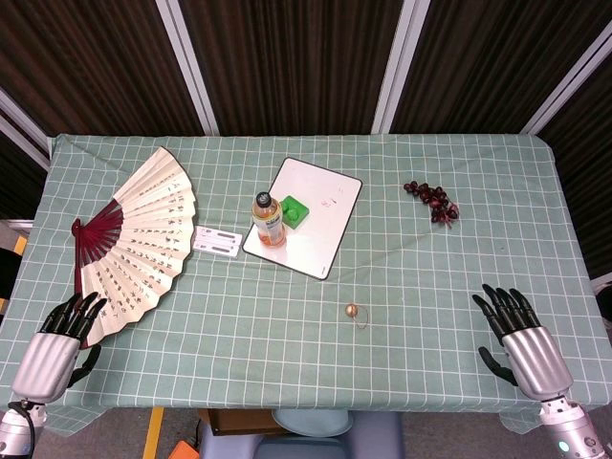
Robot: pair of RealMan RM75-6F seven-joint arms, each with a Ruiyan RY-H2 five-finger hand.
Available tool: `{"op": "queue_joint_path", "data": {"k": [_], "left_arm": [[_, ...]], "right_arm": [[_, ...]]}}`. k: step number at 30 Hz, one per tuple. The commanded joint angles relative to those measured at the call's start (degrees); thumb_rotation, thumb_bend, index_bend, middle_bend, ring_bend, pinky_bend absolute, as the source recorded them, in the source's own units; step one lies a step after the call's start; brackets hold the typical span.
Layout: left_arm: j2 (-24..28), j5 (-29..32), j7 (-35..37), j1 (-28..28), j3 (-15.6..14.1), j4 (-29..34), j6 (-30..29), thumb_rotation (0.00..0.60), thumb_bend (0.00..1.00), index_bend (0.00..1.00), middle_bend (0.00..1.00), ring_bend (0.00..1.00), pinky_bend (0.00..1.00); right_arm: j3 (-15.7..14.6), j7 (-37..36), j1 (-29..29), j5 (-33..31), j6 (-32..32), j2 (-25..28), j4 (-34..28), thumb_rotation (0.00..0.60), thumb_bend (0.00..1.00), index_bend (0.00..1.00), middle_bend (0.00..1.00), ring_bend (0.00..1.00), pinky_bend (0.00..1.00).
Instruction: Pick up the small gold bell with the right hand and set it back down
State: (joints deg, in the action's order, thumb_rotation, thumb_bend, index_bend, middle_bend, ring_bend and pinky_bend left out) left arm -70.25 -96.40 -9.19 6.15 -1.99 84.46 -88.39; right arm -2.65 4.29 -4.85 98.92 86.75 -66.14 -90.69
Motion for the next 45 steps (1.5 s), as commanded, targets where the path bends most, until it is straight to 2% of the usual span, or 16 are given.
{"op": "queue_joint_path", "data": {"k": [1, 6, 10, 12, 15, 19, 23, 26, 40, 45], "left_arm": [[0.0, 0.0, 0.0, -0.1, 0.0, 0.0, 0.0, 0.6, 0.45, 0.06, 0.06, 0.03, 0.17], [0.1, 0.0, 0.2, 0.1, -0.1, 0.3, 0.3, 0.6, 0.45, 0.06, 0.06, 0.03, 0.17], [0.1, -0.4, 0.9, 0.3, -0.1, 0.3, 0.4, 0.6, 0.45, 0.06, 0.06, 0.03, 0.17], [0.2, -0.3, 1.3, 0.4, -0.1, 0.3, 0.6, 0.6, 0.45, 0.06, 0.06, 0.03, 0.17], [0.4, -0.5, 1.8, 0.4, -0.3, 0.5, 0.6, 0.6, 0.45, 0.06, 0.06, 0.03, 0.17], [0.6, -1.0, 2.1, 0.4, -0.4, 0.6, 0.2, 0.6, 0.45, 0.06, 0.06, 0.03, 0.17], [0.8, -0.6, 2.9, 0.4, -0.4, 0.4, 0.4, 0.6, 0.45, 0.06, 0.06, 0.03, 0.17], [1.1, -0.4, 3.2, 0.4, -0.4, 0.5, 0.5, 0.6, 0.45, 0.06, 0.06, 0.03, 0.17], [1.1, -0.3, 3.3, 0.5, -0.3, 0.5, 0.7, 0.6, 0.45, 0.06, 0.06, 0.03, 0.17], [1.0, -0.1, 3.5, 0.6, -0.3, 0.4, 1.1, 0.6, 0.45, 0.06, 0.06, 0.03, 0.17]], "right_arm": [[0.0, 0.0, -0.1, 0.0, -0.1, -0.2, 0.0, 0.6, 0.43, 0.0, 0.0, 0.0, 0.0], [0.1, 0.6, -2.1, 1.1, -3.0, -2.2, 0.7, 0.6, 0.43, 0.0, 0.0, 0.0, 0.0], [1.8, 0.7, -7.5, 2.4, -8.8, -5.3, 1.0, 0.6, 0.43, 0.01, 0.0, 0.0, 0.0], [3.2, 1.1, -10.9, 1.7, -13.3, -7.0, 0.7, 0.6, 0.43, 0.08, 0.0, 0.0, 0.0], [5.5, 2.1, -15.4, -0.4, -19.2, -10.0, 1.0, 0.6, 0.44, 0.24, 0.0, 0.0, 0.0], [8.2, 3.1, -20.2, -3.4, -24.8, -14.5, 3.1, 0.6, 0.45, 0.34, 0.0, 0.0, 0.0], [9.6, 3.9, -22.9, -5.6, -26.9, -18.5, 5.9, 0.6, 0.46, 0.44, 0.02, 0.0, 0.0], [9.5, 5.2, -24.0, -6.6, -28.0, -20.1, 7.4, 0.6, 0.48, 0.48, 0.04, 0.0, 0.0], [9.0, 7.8, -27.2, -11.7, -31.4, -24.3, 13.1, 0.6, 0.49, 0.58, 0.08, 0.0, 0.0], [8.6, 7.9, -27.8, -12.5, -31.6, -25.1, 14.2, 0.6, 0.49, 0.59, 0.09, 0.0, 0.0]]}}
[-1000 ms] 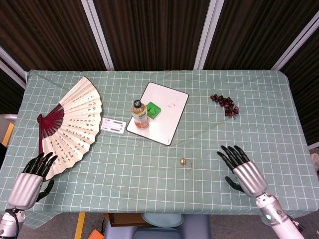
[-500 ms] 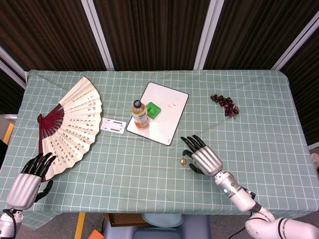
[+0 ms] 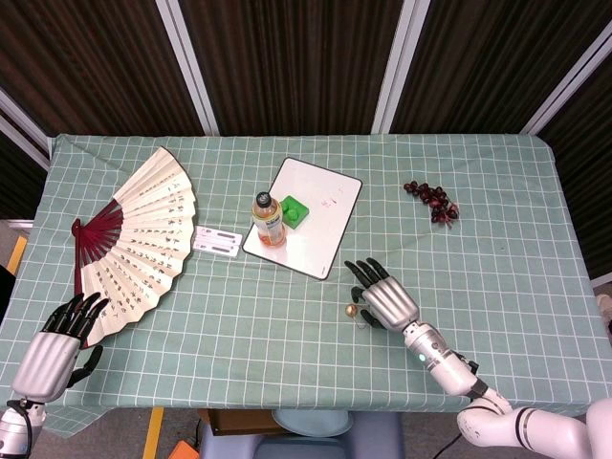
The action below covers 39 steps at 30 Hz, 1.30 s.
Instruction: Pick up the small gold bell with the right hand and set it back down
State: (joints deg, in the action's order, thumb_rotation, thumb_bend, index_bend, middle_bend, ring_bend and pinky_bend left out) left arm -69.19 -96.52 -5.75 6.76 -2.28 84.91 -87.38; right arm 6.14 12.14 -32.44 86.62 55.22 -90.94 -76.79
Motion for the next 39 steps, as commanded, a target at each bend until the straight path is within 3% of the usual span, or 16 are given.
{"op": "queue_joint_path", "data": {"k": [1, 17, 39], "left_arm": [[0.0, 0.0, 0.1, 0.1, 0.0, 0.0, 0.1, 0.6, 0.45, 0.06, 0.06, 0.03, 0.17], [0.3, 0.2, 0.7, 0.1, -0.1, -0.1, 0.3, 0.6, 0.47, 0.06, 0.06, 0.03, 0.17], [0.5, 0.3, 0.9, 0.1, 0.0, 0.0, 0.2, 0.6, 0.47, 0.06, 0.06, 0.03, 0.17]], "right_arm": [[-0.2, 0.1, -0.3, -0.4, -0.1, -0.5, 0.5, 0.6, 0.49, 0.59, 0.09, 0.0, 0.0], [-0.9, 0.9, -2.1, -2.5, -0.7, -3.5, 2.4, 0.6, 0.51, 0.62, 0.11, 0.0, 0.0], [-1.5, 2.4, -2.6, -4.4, 0.3, -3.4, 2.0, 0.6, 0.52, 0.65, 0.12, 0.0, 0.0]]}}
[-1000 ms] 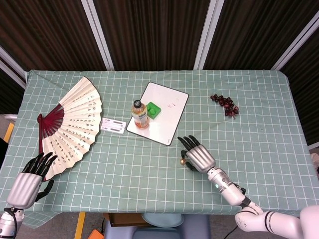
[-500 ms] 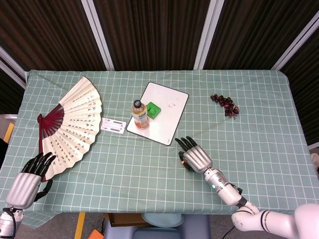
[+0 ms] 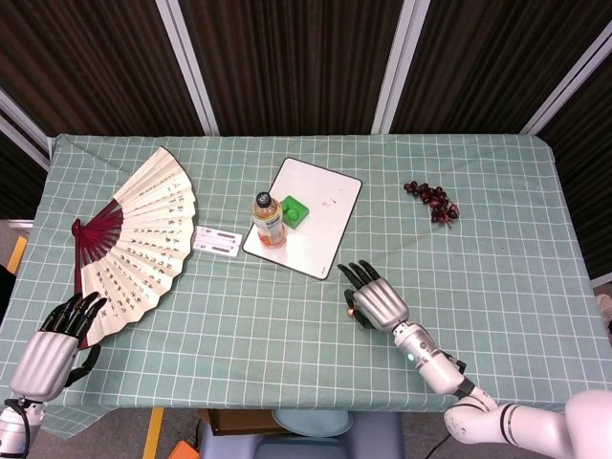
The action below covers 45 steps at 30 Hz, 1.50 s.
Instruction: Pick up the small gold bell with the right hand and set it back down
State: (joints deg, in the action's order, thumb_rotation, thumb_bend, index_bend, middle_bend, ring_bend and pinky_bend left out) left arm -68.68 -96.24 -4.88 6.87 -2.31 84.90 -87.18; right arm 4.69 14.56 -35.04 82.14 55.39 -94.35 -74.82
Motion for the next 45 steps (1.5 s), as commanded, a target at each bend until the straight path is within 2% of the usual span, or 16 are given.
{"op": "queue_joint_path", "data": {"k": [1, 21, 25, 29, 32, 35, 38, 40, 45], "left_arm": [[0.0, 0.0, 0.0, 0.0, 0.0, 0.0, 0.0, 0.6, 0.47, 0.06, 0.06, 0.03, 0.17], [0.2, 0.1, 0.3, -0.1, 0.1, 0.1, -0.3, 0.6, 0.47, 0.06, 0.06, 0.03, 0.17], [0.4, 0.1, 0.4, -0.2, 0.1, 0.2, -0.6, 0.6, 0.47, 0.06, 0.06, 0.03, 0.17], [0.5, 0.1, 0.3, -0.3, 0.2, 0.2, -0.8, 0.6, 0.47, 0.06, 0.06, 0.03, 0.17], [0.3, 0.1, 0.0, -0.1, 0.3, 0.3, -0.6, 0.6, 0.47, 0.06, 0.06, 0.03, 0.17], [0.3, -0.7, 0.5, 0.1, -0.2, 0.3, -0.3, 0.6, 0.47, 0.06, 0.06, 0.03, 0.17], [0.3, -0.6, 1.0, 0.1, -0.5, -0.1, 0.3, 0.6, 0.47, 0.06, 0.06, 0.03, 0.17], [0.4, -0.3, 1.0, 0.2, -0.4, 0.1, 0.5, 0.6, 0.47, 0.06, 0.06, 0.03, 0.17], [0.4, -1.6, -0.1, -0.1, -0.3, 0.8, -1.2, 0.6, 0.47, 0.06, 0.06, 0.03, 0.17]], "right_arm": [[-0.1, -0.1, 0.0, 0.2, 0.3, 0.0, 0.0, 0.6, 0.52, 0.65, 0.13, 0.0, 0.0], [-0.6, 0.7, -0.1, 0.6, 2.0, 0.0, -0.3, 0.6, 0.55, 0.76, 0.19, 0.0, 0.0], [-0.4, -0.2, 0.3, 1.7, 4.2, 1.4, -2.5, 0.6, 0.55, 0.77, 0.2, 0.0, 0.0], [1.3, -2.0, 0.0, 2.2, 6.2, 2.0, -6.2, 0.6, 0.55, 0.78, 0.2, 0.0, 0.0], [2.4, 0.5, -0.6, 0.9, 5.6, 2.6, -6.6, 0.6, 0.55, 0.78, 0.2, 0.0, 0.0], [0.4, 3.4, 1.7, 0.3, 6.7, 6.8, -6.8, 0.6, 0.55, 0.78, 0.21, 0.0, 0.0], [0.1, -0.7, 3.5, -0.3, 7.8, 9.9, -9.3, 0.6, 0.55, 0.79, 0.21, 0.0, 0.0], [0.6, -1.8, 2.9, -0.3, 7.1, 10.3, -10.6, 0.6, 0.55, 0.79, 0.21, 0.0, 0.0], [1.5, 0.7, 0.4, 0.0, 5.1, 7.9, -10.4, 0.6, 0.55, 0.79, 0.21, 0.0, 0.0]]}}
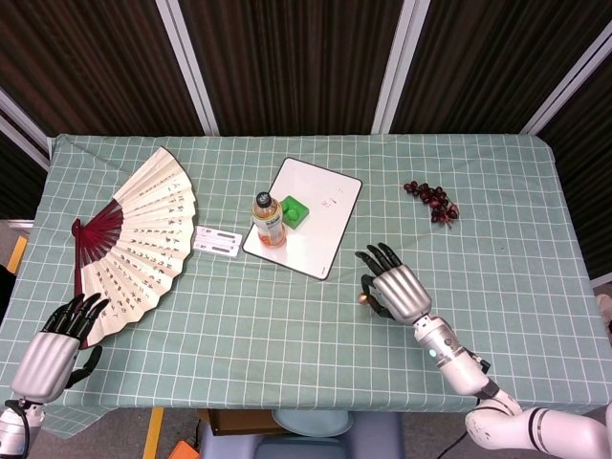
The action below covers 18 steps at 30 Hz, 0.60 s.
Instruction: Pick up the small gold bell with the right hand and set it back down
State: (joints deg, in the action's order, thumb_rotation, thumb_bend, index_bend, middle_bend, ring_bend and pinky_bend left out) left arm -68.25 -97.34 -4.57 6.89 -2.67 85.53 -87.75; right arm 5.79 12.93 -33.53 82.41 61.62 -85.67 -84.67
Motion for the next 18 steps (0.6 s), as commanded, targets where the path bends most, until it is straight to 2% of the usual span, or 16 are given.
{"op": "queue_joint_path", "data": {"k": [1, 5, 12, 18], "left_arm": [[-0.1, -0.6, -0.4, -0.2, 0.0, 0.2, -0.6, 0.6, 0.47, 0.06, 0.06, 0.03, 0.17], [0.3, 0.2, 0.5, -0.3, -0.1, -0.1, -0.2, 0.6, 0.47, 0.06, 0.06, 0.03, 0.17], [0.4, -0.3, 0.2, -0.3, 0.1, 0.2, -0.8, 0.6, 0.47, 0.06, 0.06, 0.03, 0.17], [0.6, 0.3, 0.9, -0.3, -0.1, -0.3, 0.0, 0.6, 0.47, 0.06, 0.06, 0.03, 0.17]], "right_arm": [[0.2, 2.8, -0.9, -0.2, -0.8, -0.6, -0.7, 0.6, 0.55, 0.79, 0.21, 0.0, 0.0], [-1.7, 1.8, 1.2, 1.4, 1.8, 1.1, -1.4, 0.6, 0.55, 0.79, 0.21, 0.0, 0.0], [-0.2, 2.5, -1.5, 0.5, -1.2, -3.1, 0.6, 0.6, 0.55, 0.79, 0.21, 0.0, 0.0], [-2.4, 2.0, 1.4, 1.2, 1.6, 0.0, 1.2, 0.6, 0.55, 0.79, 0.21, 0.0, 0.0]]}}
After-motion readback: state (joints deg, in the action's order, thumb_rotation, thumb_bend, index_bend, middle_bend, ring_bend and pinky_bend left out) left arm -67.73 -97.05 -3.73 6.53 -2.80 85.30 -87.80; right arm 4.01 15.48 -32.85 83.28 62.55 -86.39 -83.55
